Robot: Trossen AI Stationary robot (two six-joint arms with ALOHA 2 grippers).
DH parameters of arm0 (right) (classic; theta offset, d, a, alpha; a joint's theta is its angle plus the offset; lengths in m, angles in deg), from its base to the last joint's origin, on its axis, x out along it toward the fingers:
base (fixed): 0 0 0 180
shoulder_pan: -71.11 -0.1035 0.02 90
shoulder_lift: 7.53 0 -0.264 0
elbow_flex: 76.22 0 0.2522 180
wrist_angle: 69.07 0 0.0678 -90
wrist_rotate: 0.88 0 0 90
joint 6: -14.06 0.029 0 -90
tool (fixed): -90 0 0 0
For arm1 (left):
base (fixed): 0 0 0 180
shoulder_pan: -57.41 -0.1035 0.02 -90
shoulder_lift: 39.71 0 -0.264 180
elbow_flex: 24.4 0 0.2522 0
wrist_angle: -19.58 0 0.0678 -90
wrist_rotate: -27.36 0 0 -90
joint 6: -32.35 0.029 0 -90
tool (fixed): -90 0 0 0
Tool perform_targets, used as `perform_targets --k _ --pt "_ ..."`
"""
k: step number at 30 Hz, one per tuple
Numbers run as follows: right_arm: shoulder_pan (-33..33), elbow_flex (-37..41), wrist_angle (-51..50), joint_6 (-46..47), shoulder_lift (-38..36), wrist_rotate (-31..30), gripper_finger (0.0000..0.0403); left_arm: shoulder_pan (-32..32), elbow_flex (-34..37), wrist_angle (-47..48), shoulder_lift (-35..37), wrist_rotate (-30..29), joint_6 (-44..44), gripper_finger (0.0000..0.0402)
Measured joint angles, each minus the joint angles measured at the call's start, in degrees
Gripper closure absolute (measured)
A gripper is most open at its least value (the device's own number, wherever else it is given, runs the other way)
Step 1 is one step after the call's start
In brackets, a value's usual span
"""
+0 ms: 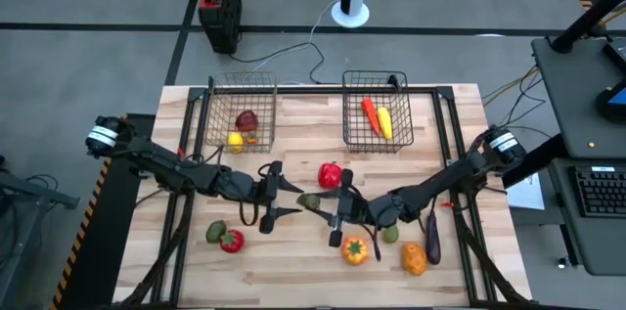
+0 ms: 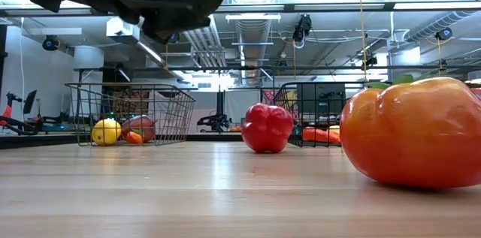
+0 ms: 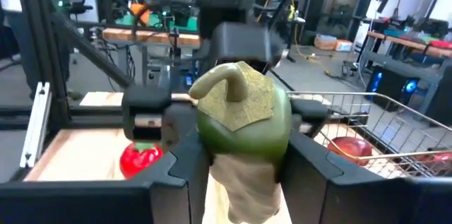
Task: Sort produce into baskets
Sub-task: Put the green chili pepper into the right black wire basket
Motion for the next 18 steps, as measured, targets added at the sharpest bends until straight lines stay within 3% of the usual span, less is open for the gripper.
perform_targets --k 5,12,18 --pt "1.26 -1.98 -12.11 5.05 -5.7 -1.12 0.0275 0.0 -0.02 7.01 1.22 -1.84 -6.05 0.0163" --pt "7.76 -14.12 -49.21 19.83 -10.4 -8.97 0.0274 0.15 -0.02 14.27 3.25 -1.97 -14.18 0.0169" --pt "18.1 -25.67 -77.68 30.6 -10.4 -8.92 0.0274 0.71 -0.09 13.91 3.32 -1.99 -15.9 0.0169"
